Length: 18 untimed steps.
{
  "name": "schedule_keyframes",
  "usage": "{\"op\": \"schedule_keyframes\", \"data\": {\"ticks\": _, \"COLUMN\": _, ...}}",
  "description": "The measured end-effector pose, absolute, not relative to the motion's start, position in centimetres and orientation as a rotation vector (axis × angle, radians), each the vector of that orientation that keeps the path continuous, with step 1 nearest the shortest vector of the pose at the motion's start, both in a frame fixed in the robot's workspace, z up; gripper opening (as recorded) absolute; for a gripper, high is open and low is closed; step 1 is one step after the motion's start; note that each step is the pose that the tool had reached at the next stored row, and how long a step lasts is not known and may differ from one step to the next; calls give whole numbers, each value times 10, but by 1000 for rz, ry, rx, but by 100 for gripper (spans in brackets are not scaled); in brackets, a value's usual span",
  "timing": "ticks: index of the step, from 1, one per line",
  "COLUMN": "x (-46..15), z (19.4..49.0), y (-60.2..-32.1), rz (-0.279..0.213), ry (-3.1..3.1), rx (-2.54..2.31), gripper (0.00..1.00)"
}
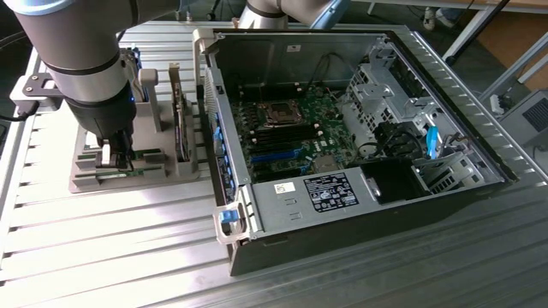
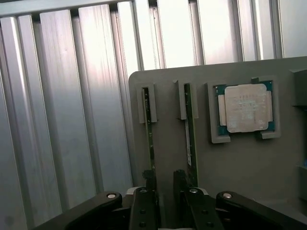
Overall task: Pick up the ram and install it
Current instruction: 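Pick up the ram and move it above insertion slot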
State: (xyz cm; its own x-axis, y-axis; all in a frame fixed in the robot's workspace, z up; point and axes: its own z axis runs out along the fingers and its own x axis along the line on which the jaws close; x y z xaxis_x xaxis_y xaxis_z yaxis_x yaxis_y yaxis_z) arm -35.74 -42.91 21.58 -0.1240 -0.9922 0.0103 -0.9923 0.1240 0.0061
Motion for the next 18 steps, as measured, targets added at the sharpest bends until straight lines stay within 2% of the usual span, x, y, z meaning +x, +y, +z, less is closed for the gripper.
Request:
{"op": "schedule_keyframes", "data": {"ticks": 11, "x": -357, "z": 223, "y": -431, "rz": 4, "ry": -2346, "rx": 2072, "gripper": 29}}
{"op": "schedule_keyframes", "data": {"ticks": 18, "x": -359, "z": 215, "y": -436, "rz": 4, "ry": -2346, "rx": 2071, "gripper": 29}}
